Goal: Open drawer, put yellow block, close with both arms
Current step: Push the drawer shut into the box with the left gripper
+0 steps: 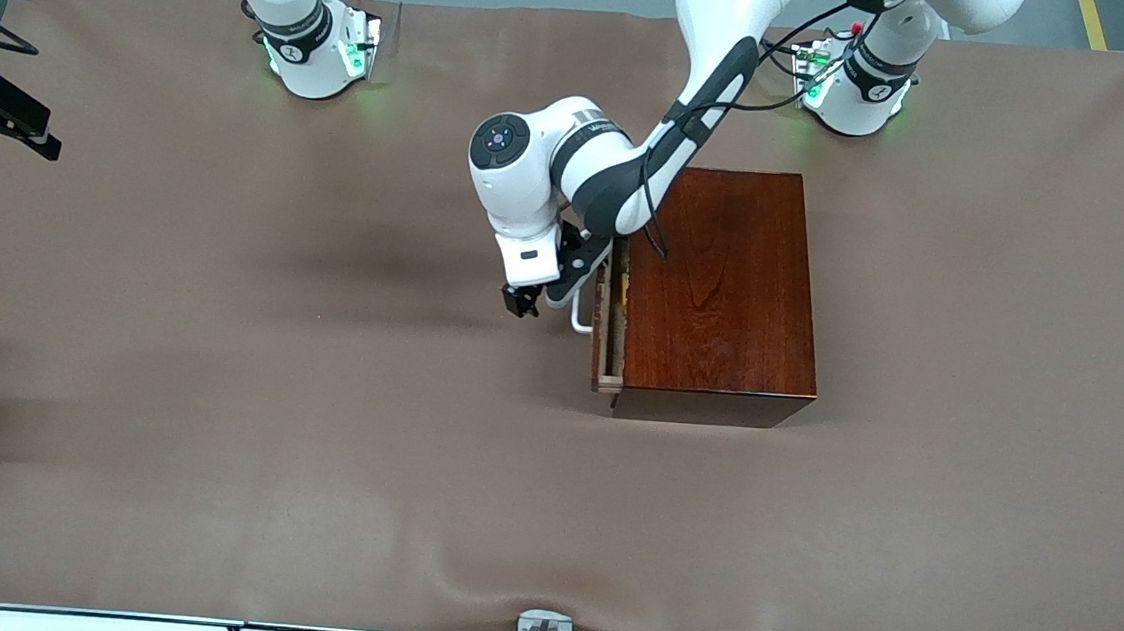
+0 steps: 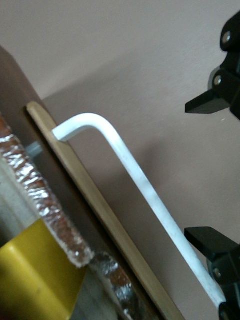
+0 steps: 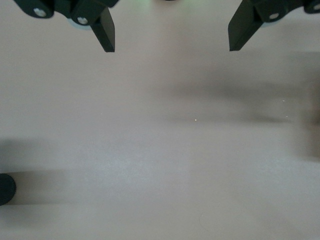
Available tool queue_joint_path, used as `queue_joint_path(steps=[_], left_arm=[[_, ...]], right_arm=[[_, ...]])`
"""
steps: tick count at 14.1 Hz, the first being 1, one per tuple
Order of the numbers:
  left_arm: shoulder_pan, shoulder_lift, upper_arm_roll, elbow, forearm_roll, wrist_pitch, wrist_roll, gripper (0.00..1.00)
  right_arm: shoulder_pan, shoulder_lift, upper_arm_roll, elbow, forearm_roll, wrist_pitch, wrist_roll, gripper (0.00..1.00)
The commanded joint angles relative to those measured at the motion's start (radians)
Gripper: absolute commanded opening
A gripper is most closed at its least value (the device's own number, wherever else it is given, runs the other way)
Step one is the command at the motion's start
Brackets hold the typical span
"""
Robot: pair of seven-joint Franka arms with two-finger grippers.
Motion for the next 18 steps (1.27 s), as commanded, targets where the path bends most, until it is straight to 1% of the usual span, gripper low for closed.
queue_joint_path(steps=[1, 8, 11, 18], left_arm=[[-0.001, -0.031, 0.011, -0.016, 0.033, -0.083, -0.029, 1.00], [0.006, -0.031, 0.024, -0.023, 0.032, -0.122, -0.078, 1.00], [0.015, -0.040, 0.025, -0.023, 0.031, -0.146, -0.127, 1.00], [0.031, -0.041, 0.033, -0.023, 0.033, -0.201, -0.119, 1.00]], right_arm=[[-0.025, -0.013, 0.012, -0.004, 0.017, -0.007, 0.006, 1.00], [-0.025, -0.013, 0.012, -0.004, 0.017, -0.007, 0.006, 1.00], [-0.025, -0.013, 0.012, -0.004, 0.017, -0.007, 0.006, 1.00], [-0.025, -0.013, 0.012, -0.004, 0.017, -0.007, 0.006, 1.00]])
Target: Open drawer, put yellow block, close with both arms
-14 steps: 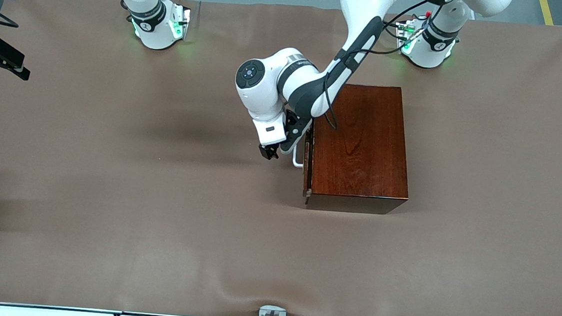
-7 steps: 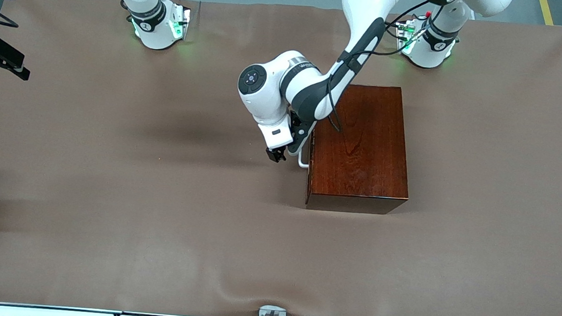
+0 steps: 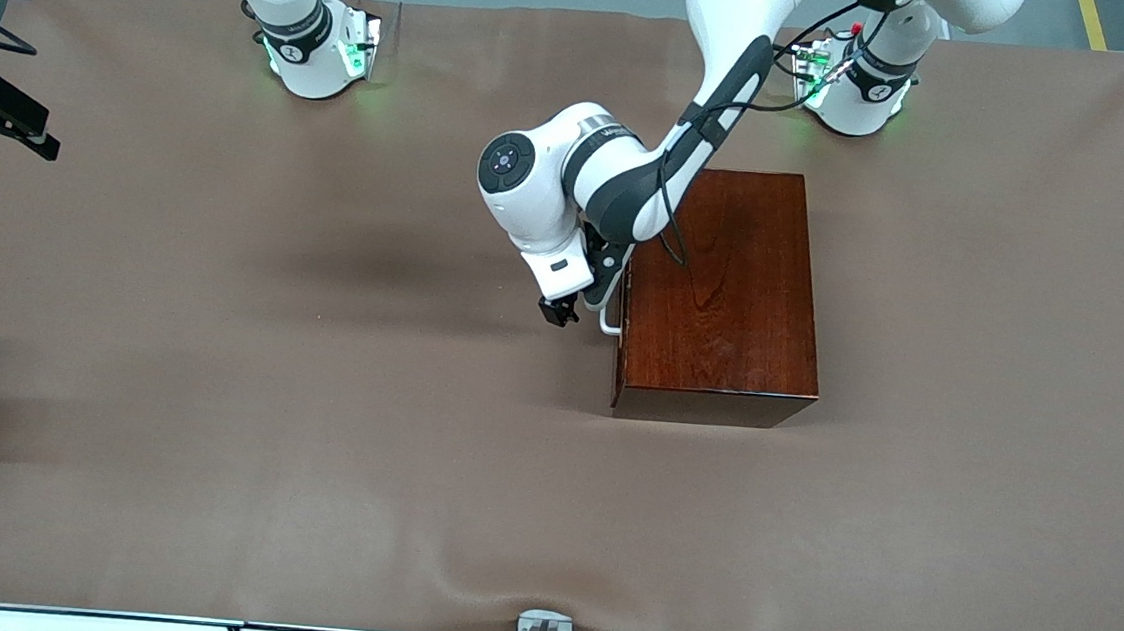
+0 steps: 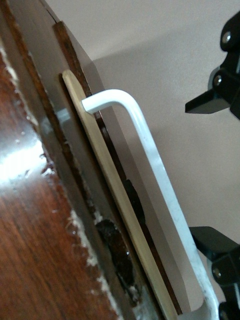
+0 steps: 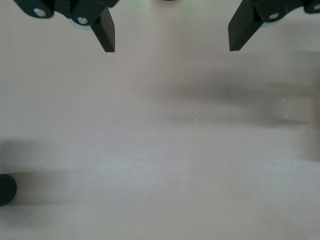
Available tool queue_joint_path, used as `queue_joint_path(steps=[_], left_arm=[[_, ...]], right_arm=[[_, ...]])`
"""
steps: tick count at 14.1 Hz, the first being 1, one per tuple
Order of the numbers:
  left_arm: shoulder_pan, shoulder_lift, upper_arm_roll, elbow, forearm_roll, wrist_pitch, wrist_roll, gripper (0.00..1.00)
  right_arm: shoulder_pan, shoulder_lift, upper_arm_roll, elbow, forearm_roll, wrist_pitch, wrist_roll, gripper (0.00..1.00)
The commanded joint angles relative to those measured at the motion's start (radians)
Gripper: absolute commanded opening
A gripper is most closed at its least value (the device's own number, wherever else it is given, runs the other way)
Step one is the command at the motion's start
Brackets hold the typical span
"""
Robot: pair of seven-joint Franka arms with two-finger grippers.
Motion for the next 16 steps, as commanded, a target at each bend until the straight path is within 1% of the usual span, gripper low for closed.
queue_joint_path(steps=[1, 3, 4, 5, 7, 10, 13, 16], left_arm=[[0.014, -0.033, 0.012, -0.030, 0.030, -0.079, 0.020, 1.00], [0.007, -0.034, 0.013, -0.021, 0.028, -0.068, 0.010, 1.00], [0.010, -0.057, 0.013, -0.020, 0.027, -0.068, 0.021, 1.00], [0.012, -0.121, 0.010, -0.022, 0.028, -0.068, 0.026, 1.00], [0.023, -0.192, 0.010, -0.024, 0.025, -0.075, 0.076, 1.00], [0.087, -0.313, 0.007, -0.028, 0.014, -0.098, 0.191, 1.00], [0.173, -0.408, 0.003, -0.030, 0.010, -0.155, 0.408, 1.00], [0.262, -0.487, 0.004, -0.033, -0.004, -0.249, 0.718, 1.00]], right_arm=[[-0.025, -0.013, 0.014, -0.004, 0.017, -0.009, 0.006, 1.00], [-0.027, -0.013, 0.014, -0.004, 0.017, -0.007, 0.006, 1.00], [-0.025, -0.013, 0.014, -0.004, 0.017, -0.007, 0.006, 1.00], [-0.025, -0.013, 0.014, -0.004, 0.017, -0.007, 0.006, 1.00], [-0.025, -0.013, 0.014, -0.004, 0.017, -0.007, 0.006, 1.00], [-0.024, -0.013, 0.014, -0.004, 0.017, -0.007, 0.006, 1.00], [-0.024, -0.013, 0.014, -0.004, 0.017, -0.007, 0.006, 1.00], [-0.024, -0.013, 0.014, -0.004, 0.017, -0.007, 0.006, 1.00]])
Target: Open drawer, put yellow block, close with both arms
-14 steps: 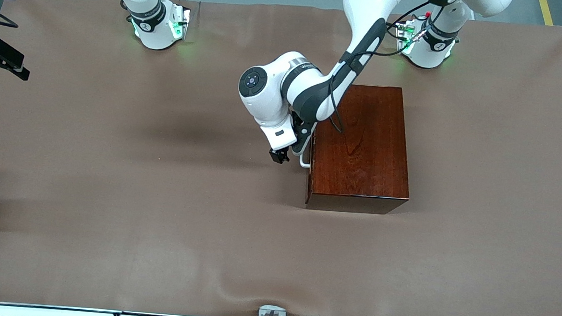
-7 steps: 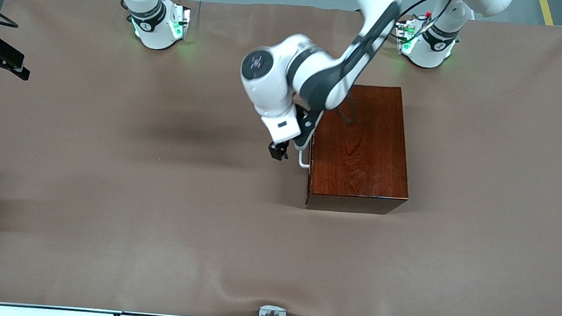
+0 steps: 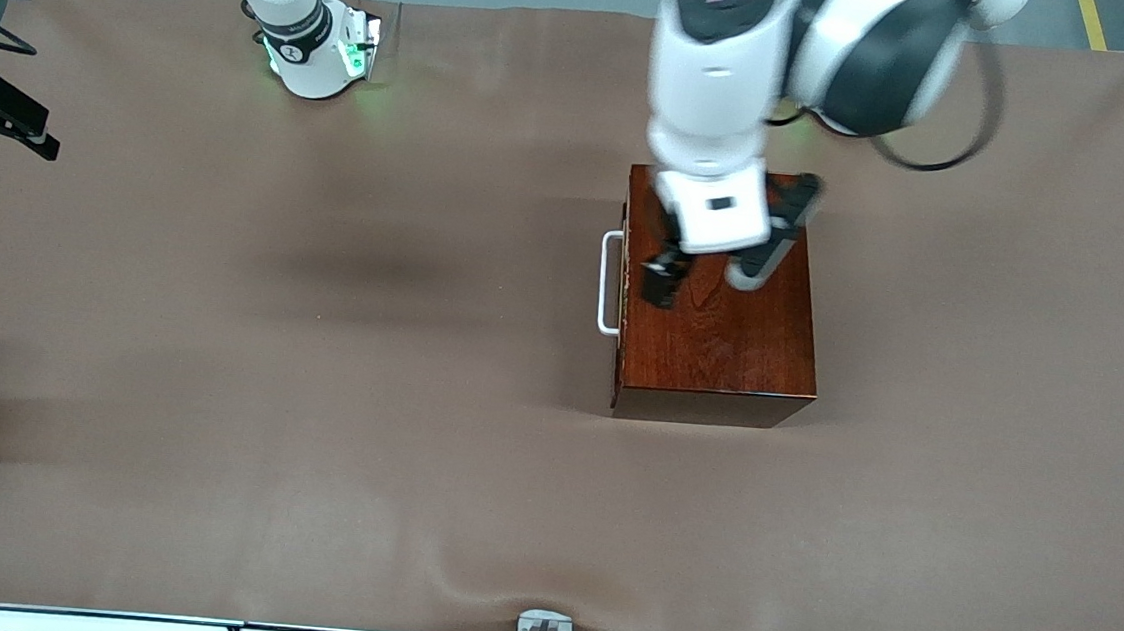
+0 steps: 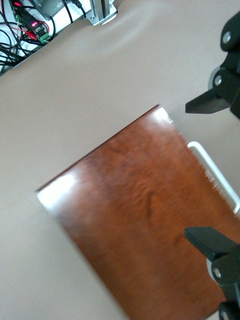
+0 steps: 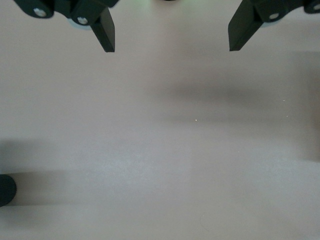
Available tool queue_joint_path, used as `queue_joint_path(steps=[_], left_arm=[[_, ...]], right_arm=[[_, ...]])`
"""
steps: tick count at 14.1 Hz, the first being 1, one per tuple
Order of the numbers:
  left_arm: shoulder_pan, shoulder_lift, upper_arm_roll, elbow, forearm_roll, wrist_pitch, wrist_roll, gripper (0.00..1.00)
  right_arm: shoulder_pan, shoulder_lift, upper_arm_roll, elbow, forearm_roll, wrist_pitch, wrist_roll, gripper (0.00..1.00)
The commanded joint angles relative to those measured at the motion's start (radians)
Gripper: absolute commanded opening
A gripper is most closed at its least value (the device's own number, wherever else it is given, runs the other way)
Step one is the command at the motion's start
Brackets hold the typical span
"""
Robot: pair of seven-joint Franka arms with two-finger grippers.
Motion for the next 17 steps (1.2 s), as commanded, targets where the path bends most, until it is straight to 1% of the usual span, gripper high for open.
queue_joint_path(steps=[1, 5, 8, 12, 15, 16, 17], left_arm=[[0.076, -0.087, -0.012, -0.045, -0.005, -0.083, 0.298, 1.00], [0.210, -0.170, -0.015, -0.063, -0.013, -0.154, 0.711, 1.00], [0.329, -0.253, -0.015, -0.141, -0.059, -0.157, 1.018, 1.00], [0.429, -0.327, -0.015, -0.233, -0.065, -0.157, 1.213, 1.00], [0.485, -0.336, -0.017, -0.239, -0.065, -0.168, 1.327, 1.00], [0.520, -0.339, -0.038, -0.245, -0.065, -0.167, 1.364, 1.00], [0.579, -0.342, -0.101, -0.250, -0.065, -0.167, 1.367, 1.00]], right_arm=[[-0.022, -0.013, 0.014, -0.002, 0.016, -0.005, 0.006, 1.00], [-0.025, -0.013, 0.014, -0.004, 0.016, -0.007, 0.006, 1.00], [-0.026, -0.011, 0.014, -0.004, 0.016, -0.007, 0.006, 1.00], [-0.026, -0.011, 0.014, -0.005, 0.016, -0.007, 0.006, 1.00], [-0.028, -0.011, 0.013, -0.004, 0.016, -0.005, 0.006, 1.00], [-0.028, -0.011, 0.014, -0.004, 0.016, -0.005, 0.006, 1.00], [-0.028, -0.011, 0.014, -0.004, 0.016, -0.005, 0.006, 1.00]])
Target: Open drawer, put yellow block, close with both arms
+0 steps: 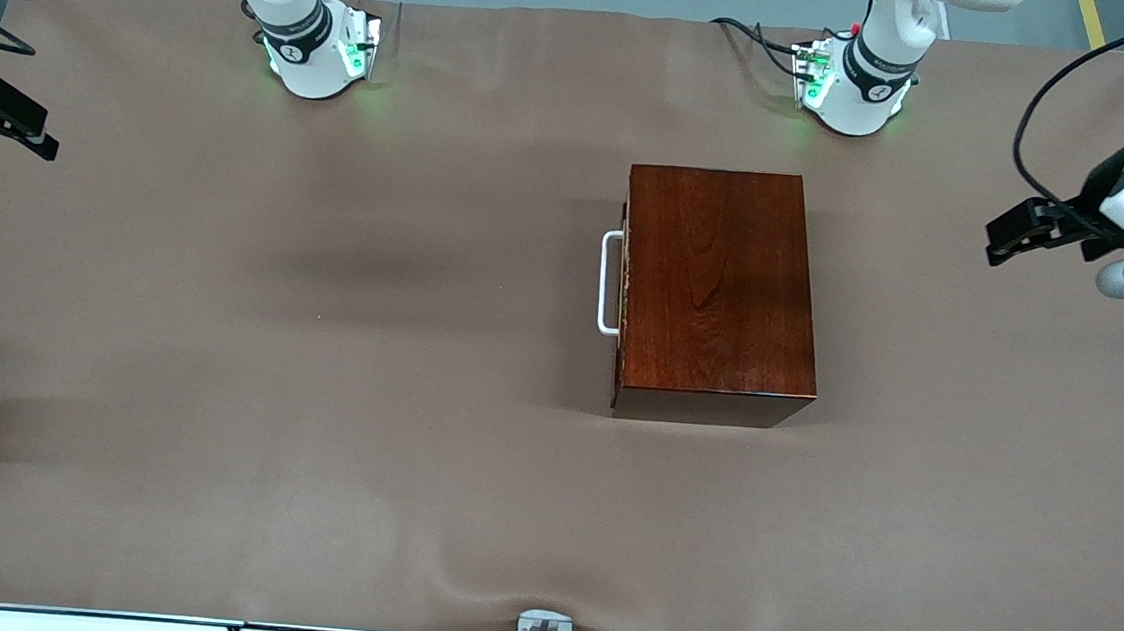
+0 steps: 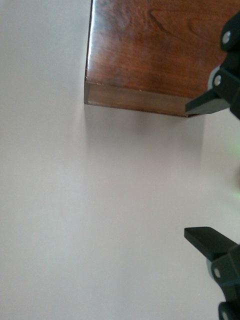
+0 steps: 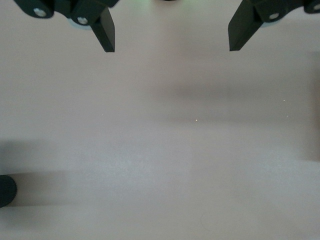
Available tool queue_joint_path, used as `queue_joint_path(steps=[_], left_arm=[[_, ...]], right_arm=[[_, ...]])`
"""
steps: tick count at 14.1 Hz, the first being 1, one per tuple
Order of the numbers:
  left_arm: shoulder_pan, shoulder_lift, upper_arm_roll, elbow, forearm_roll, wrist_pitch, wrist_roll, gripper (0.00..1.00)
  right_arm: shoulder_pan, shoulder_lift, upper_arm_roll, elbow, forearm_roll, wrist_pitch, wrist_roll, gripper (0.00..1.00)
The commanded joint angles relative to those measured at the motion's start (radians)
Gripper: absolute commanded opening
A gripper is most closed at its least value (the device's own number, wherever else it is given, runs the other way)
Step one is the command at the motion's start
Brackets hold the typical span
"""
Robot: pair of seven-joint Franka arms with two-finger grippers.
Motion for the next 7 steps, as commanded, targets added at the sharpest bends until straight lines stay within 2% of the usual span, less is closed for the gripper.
queue_joint_path(steps=[1, 3, 5, 7], left_arm=[[0.144, -0.042, -0.144, -0.041, -0.013, -0.002, 0.037, 1.00], [0.196, -0.091, -0.195, -0.110, -0.016, 0.023, 0.040, 1.00], [0.201, -0.141, -0.205, -0.170, -0.016, 0.053, 0.045, 1.00], [0.207, -0.143, -0.206, -0.163, -0.016, 0.052, 0.051, 1.00]], right_arm=[[-0.027, -0.011, 0.015, -0.003, 0.016, -0.005, 0.006, 1.00], [-0.029, -0.011, 0.015, -0.003, 0.018, -0.005, 0.006, 1.00], [-0.038, -0.011, 0.015, -0.005, 0.018, -0.005, 0.006, 1.00], [-0.041, -0.011, 0.016, -0.003, 0.018, -0.005, 0.006, 1.00]])
